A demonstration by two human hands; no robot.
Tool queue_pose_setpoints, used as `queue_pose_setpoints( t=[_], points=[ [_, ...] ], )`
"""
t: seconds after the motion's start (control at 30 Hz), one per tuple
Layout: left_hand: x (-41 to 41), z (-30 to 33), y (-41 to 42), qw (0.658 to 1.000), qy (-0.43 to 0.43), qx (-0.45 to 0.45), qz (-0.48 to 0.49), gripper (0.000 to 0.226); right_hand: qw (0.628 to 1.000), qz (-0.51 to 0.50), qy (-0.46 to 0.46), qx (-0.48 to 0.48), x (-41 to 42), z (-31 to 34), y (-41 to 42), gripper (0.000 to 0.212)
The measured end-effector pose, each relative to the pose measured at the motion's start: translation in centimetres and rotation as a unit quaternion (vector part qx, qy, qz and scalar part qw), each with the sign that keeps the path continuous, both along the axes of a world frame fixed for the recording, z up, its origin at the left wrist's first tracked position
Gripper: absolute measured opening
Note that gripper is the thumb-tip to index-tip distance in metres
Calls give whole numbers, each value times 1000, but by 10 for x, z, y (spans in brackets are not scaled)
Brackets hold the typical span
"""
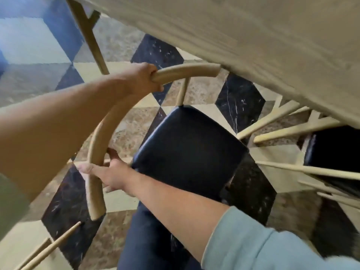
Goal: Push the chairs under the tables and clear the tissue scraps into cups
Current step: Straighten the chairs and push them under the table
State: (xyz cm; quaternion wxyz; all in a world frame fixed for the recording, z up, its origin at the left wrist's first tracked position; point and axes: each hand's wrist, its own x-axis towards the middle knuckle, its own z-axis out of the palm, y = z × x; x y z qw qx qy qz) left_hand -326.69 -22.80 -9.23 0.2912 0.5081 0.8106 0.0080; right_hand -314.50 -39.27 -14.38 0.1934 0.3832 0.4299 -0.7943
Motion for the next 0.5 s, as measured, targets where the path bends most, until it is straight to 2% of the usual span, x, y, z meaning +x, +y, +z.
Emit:
queue_pose_setpoints(
  t=[0.13,0.23,0.5],
  points=[
    [-20,-12,-13,999,-39,26,-26,30,996,-50,-39,-63,-21,0,-39,61],
    [-46,-14,-30,998,-49,42,1,25,997,-21,-48,-49,-28,5,-43,43],
    [-99,-11,-95,976,-69,32,203,37,988,148,-33,39,-5,11,-39,44]
  ],
)
